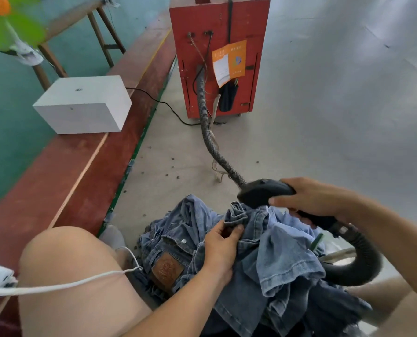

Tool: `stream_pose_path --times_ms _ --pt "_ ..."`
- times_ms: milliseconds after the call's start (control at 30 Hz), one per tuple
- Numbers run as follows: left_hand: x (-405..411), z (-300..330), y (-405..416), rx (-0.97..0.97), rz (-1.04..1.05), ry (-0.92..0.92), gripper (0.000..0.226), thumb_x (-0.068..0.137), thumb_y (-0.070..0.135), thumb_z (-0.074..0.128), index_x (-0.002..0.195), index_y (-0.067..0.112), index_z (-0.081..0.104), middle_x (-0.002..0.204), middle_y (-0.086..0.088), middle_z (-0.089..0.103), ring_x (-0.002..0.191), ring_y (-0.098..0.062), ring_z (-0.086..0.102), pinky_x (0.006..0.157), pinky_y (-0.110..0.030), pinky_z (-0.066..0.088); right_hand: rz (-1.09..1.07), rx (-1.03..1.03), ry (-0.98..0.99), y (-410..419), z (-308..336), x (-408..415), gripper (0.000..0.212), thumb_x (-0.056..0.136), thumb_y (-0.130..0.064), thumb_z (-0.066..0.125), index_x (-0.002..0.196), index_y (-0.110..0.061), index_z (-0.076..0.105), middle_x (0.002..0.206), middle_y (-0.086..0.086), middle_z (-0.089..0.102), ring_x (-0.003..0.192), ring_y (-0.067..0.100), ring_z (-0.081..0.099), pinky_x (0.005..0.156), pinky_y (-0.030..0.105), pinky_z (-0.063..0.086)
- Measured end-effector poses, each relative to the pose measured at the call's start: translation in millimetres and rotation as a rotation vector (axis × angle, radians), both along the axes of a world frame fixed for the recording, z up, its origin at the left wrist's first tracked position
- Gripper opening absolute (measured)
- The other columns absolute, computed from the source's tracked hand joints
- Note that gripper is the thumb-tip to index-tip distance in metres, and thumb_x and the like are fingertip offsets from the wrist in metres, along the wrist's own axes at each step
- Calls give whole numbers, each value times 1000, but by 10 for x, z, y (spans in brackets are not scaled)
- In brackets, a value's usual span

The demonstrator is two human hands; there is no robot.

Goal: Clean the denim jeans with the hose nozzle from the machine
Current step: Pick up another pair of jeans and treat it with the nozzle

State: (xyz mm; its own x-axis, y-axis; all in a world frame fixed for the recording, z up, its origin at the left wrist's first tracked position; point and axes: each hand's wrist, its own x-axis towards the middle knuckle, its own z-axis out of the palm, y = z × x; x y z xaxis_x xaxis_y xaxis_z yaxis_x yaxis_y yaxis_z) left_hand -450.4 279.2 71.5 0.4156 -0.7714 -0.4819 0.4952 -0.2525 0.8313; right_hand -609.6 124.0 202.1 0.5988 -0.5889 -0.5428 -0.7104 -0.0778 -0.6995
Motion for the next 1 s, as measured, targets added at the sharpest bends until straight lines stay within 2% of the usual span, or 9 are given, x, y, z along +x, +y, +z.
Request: stream_pose_path --times_ms 100,367,567,667,700,767,867,933,1000 --pt "-9 -3 25 -37 -46 -62 22 96 5 69 105 23 80 105 -4 80 103 -21 75 89 -36 61 150 50 87 148 -28 20 15 93 -43 74 99 -30 68 70 3 68 56 21 62 55 38 60" --pt "-122 0 29 -88 -34 -515 39 91 -1 67 102 35 78 98 14 78 100 -5 71 88 -21 56 -39 -61 26 -41 32 35 13 96 -38 72 99 -28 65 62 3 63 47 18 57 49 30 53" --pt "-172 -3 96 28 -54 -414 16 95 9 60 90 12 74 86 -9 74 78 -16 63 80 -47 57 73 -18 154 140 -129 214 21 95 -38 73 103 -21 65 60 2 64 50 20 59 49 32 55" --pt "-145 54 124 201 114 -94 38 100 27 47 79 10 74 88 -7 76 88 -25 69 84 -49 56 -56 -206 131 14 -195 314 12 98 -33 69 102 -24 62 60 5 63 43 19 58 47 32 54" --pt "-132 69 107 309 160 -163 42 103 33 46 79 12 73 90 -5 75 95 -27 68 83 -44 53 -73 -205 120 -23 -175 315 12 97 -34 69 102 -25 62 58 4 63 43 18 58 46 31 54" --pt "-97 41 120 617 151 -461 35 100 52 56 99 17 63 113 -6 61 117 -31 54 90 -42 43 -41 -171 113 -38 -142 312 13 97 -35 71 102 -27 63 54 0 62 43 18 58 45 30 53" --pt "23 30 134 973 -22 -290 107 74 81 67 137 4 27 147 -20 32 140 -40 31 113 -46 29 61 -176 113 47 -127 359 11 97 -35 70 99 -29 61 52 -1 61 41 17 57 44 29 51" --pt "107 3 117 966 -53 -204 130 64 86 71 144 -4 22 150 -23 31 142 -42 31 117 -47 31 116 -185 104 99 -109 378 10 98 -34 70 99 -31 61 52 -3 62 41 16 57 43 29 52" --pt "107 -29 106 839 28 -205 117 62 79 79 141 3 39 145 -20 46 136 -42 43 113 -49 39 149 -187 103 131 -69 378 10 98 -34 71 100 -29 62 54 -1 62 42 17 58 44 31 53"
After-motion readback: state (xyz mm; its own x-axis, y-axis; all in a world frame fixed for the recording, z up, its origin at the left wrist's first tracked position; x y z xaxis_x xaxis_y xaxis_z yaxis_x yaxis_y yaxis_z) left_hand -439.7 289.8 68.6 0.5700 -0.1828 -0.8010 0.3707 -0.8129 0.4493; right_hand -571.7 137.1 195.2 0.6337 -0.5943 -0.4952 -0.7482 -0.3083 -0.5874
